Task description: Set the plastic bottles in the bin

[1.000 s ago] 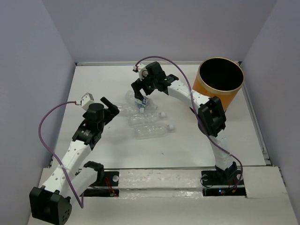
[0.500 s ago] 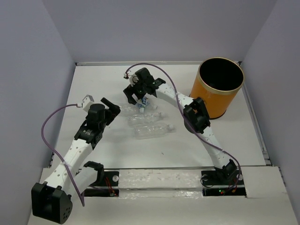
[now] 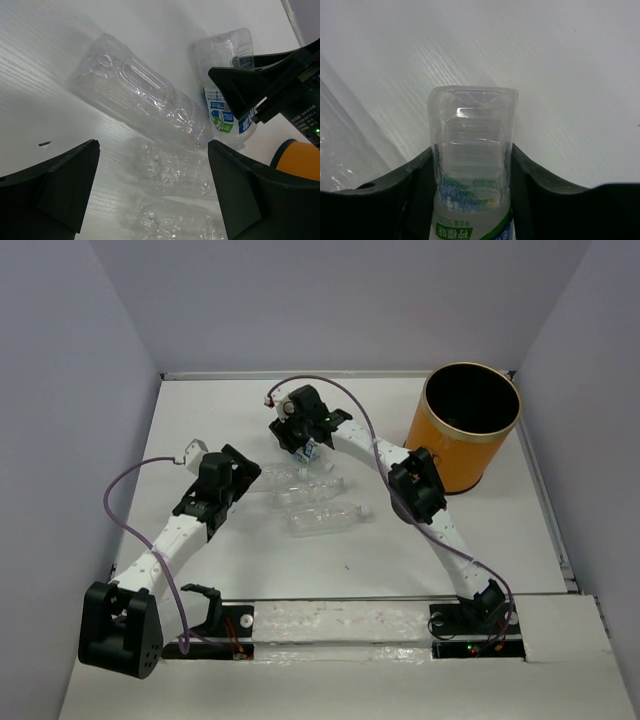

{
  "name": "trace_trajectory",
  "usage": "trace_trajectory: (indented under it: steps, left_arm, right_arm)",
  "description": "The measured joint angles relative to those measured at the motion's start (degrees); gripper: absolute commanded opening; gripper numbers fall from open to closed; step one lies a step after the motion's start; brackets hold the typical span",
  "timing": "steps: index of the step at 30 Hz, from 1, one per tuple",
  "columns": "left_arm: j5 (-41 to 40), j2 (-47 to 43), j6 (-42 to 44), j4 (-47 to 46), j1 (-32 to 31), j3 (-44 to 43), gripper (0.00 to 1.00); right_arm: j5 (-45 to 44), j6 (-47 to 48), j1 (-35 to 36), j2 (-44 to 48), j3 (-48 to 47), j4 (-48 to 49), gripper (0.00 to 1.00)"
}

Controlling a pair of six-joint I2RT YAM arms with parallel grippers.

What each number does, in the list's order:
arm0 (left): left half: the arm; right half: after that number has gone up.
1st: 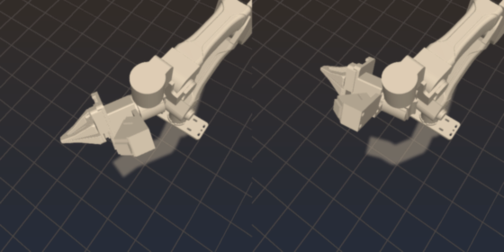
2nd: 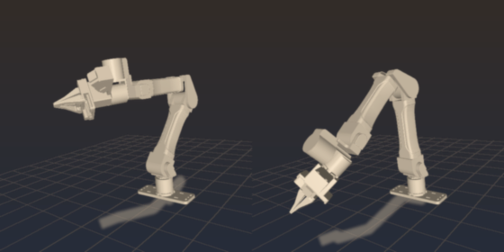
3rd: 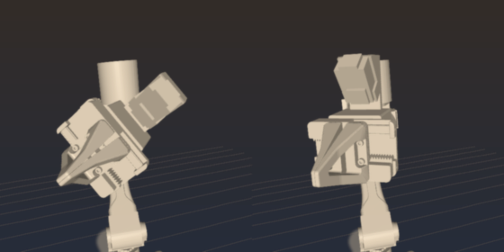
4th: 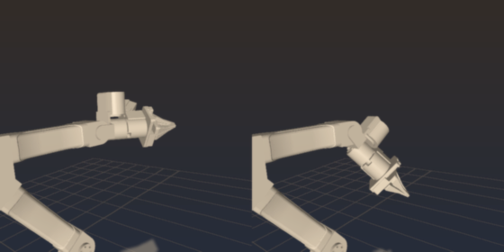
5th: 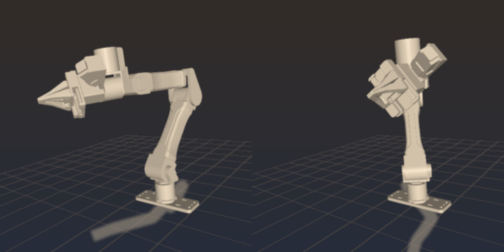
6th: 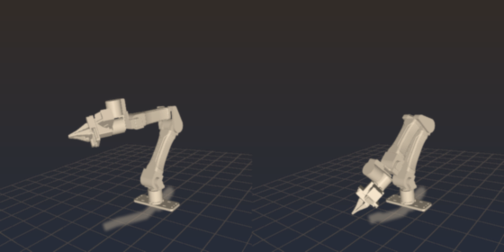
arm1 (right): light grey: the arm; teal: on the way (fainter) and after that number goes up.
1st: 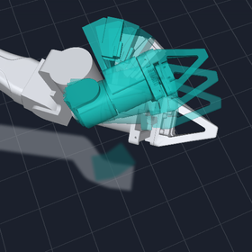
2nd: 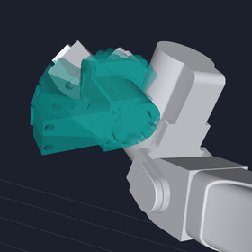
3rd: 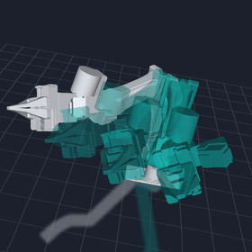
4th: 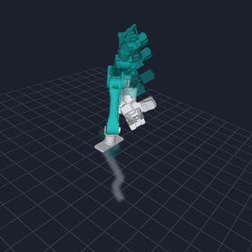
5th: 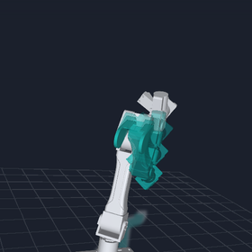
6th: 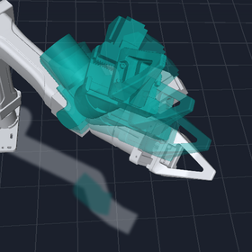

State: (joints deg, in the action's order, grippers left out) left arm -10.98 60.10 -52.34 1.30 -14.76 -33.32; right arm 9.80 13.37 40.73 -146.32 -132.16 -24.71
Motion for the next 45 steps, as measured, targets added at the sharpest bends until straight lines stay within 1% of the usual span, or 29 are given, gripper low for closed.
trace_trajectory:
  steps: [4,9,13,16,18,19,22,25,27,30,32,34,36,37,38,40,41,42,45]
  left_arm:
    - [0.04,2.86,-0.39,-2.36,0.26,0.00,0.99]
    - [0.02,6.03,-1.03,-5.31,0.44,0.00,0.99]
    - [-0.42,9.25,-1.90,-7.87,0.63,0.00,0.99]
    - [-1.14,12.22,-2.56,-9.29,0.74,-0.02,0.99]
    - [-1.46,14.08,-3.04,-9.79,0.92,-0.02,0.99]
    - [-1.55,14.84,-3.28,-10.03,1.01,-0.02,0.99]
    - [-1.92,15.98,-3.98,-11.85,1.03,-0.02,0.99]
    - [-2.73,15.98,-4.63,-14.95,1.03,-0.02,0.99]
    - [-3.06,16.24,-4.85,-16.09,1.03,-0.02,0.99]
    - [-3.28,18.73,-5.16,-18.10,1.05,-0.02,0.99]
    - [-3.41,20.96,-5.22,-18.53,1.07,-0.02,0.99]
    - [-3.43,23.21,-5.95,-19.93,1.14,-0.09,0.99]
    - [-3.54,23.80,-5.95,-20.61,1.11,-0.57,0.99]
    - [-3.63,24.20,-6.08,-21.07,1.14,-0.57,0.99]
    - [-3.67,24.61,-6.19,-21.62,1.14,-0.59,0.99]
    - [-3.85,25.49,-6.34,-22.38,1.14,-1.05,0.99]
    - [-3.91,26.12,-6.38,-22.64,1.14,-1.42,0.99]
    - [-3.93,26.62,-6.47,-22.91,1.11,-1.77,0.99]
    - [-4.13,27.96,-6.49,-22.99,1.14,-2.95,0.99]
  right_arm:
    - [-0.94,1.49,0.00,2.01,2.40,1.95,0.44]
    - [-2.40,3.37,0.00,9.49,6.80,3.34,0.44]
    - [-3.89,4.70,-0.55,20.74,12.07,5.70,0.44]
    - [-5.44,5.20,-1.42,31.04,16.35,8.37,0.43]
    - [-7.39,5.33,-2.64,38.23,18.75,10.51,0.39]
    - [-8.28,5.29,-3.50,41.64,20.22,11.98,0.39]
    - [-11.21,4.52,-8.41,52.26,26.38,16.50,0.39]
    - [-14.51,1.95,-16.85,60.87,32.11,20.28,0.38]
    - [-17.09,0.48,-22.03,63.82,34.60,22.97,0.38]
    - [-20.87,-3.13,-31.65,66.49,39.52,26.47,0.39]
    - [-21.84,-5.97,-35.34,66.77,43.04,28.02,0.40]
    - [-21.99,-8.46,-38.12,66.20,46.95,28.98,0.43]
    - [-21.81,-11.43,-40.09,65.02,51.49,29.66,0.53]
    - [-21.77,-11.96,-40.41,64.63,52.59,29.42,0.59]
    - [-21.73,-12.87,-40.83,63.91,54.34,29.42,0.70]
    - [-21.14,-14.01,-41.09,63.08,57.02,29.38,0.84]
    - [-20.94,-14.60,-41.09,63.08,57.88,29.33,0.92]
    - [-20.72,-15.17,-41.07,63.12,58.51,29.40,0.95]
    - [-20.35,-15.96,-41.05,63.84,59.45,29.83,0.97]
